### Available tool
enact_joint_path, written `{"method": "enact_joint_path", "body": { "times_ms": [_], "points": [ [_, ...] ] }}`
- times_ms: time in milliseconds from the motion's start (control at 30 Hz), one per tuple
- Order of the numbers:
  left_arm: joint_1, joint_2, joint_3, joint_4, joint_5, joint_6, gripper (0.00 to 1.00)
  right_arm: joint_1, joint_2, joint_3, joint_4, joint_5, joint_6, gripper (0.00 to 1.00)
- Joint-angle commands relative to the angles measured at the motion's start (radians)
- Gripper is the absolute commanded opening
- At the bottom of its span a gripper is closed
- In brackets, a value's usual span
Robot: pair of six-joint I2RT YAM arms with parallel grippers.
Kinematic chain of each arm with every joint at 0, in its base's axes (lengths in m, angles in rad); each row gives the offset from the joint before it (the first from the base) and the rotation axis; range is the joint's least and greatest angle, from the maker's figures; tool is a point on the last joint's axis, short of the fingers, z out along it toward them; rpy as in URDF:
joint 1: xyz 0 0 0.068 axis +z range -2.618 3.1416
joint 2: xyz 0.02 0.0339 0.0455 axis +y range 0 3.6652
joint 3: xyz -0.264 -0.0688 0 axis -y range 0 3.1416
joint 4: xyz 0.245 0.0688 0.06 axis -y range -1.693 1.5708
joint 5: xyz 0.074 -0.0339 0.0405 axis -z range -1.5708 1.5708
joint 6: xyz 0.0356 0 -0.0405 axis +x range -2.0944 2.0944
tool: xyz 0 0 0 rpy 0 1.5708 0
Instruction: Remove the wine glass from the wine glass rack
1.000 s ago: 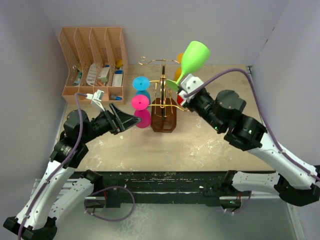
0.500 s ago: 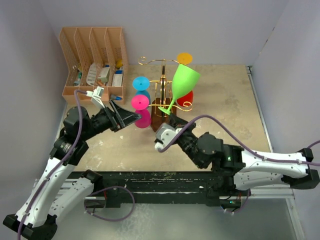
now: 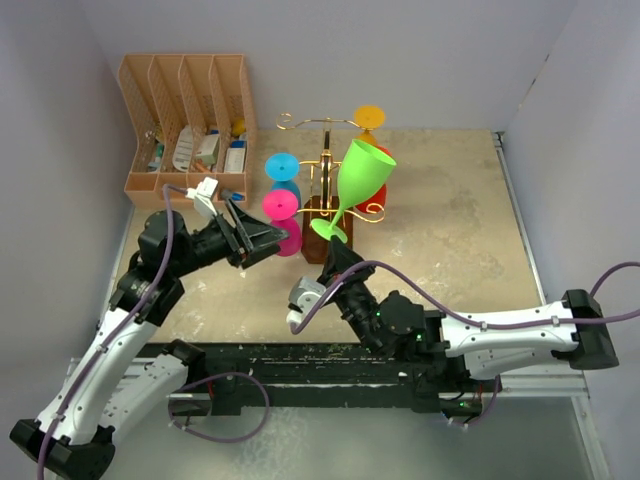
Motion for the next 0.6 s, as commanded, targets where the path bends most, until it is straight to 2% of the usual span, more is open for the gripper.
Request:
{"method": "enact_joint_path", "body": {
  "times_ms": [0,567],
  "points": [
    [-0.004,0.005,-0.011,0.050,0.026,-0.075,0.77,0.011,0.010,0.006,0.181,-0.003,-0.049,0.00],
    [-0.004,0.045,-0.017,0.106,0.038,-0.130,0.76,0.033,0.085,0.033,0.148,-0.053,0.011,0.00]
  ]
}}
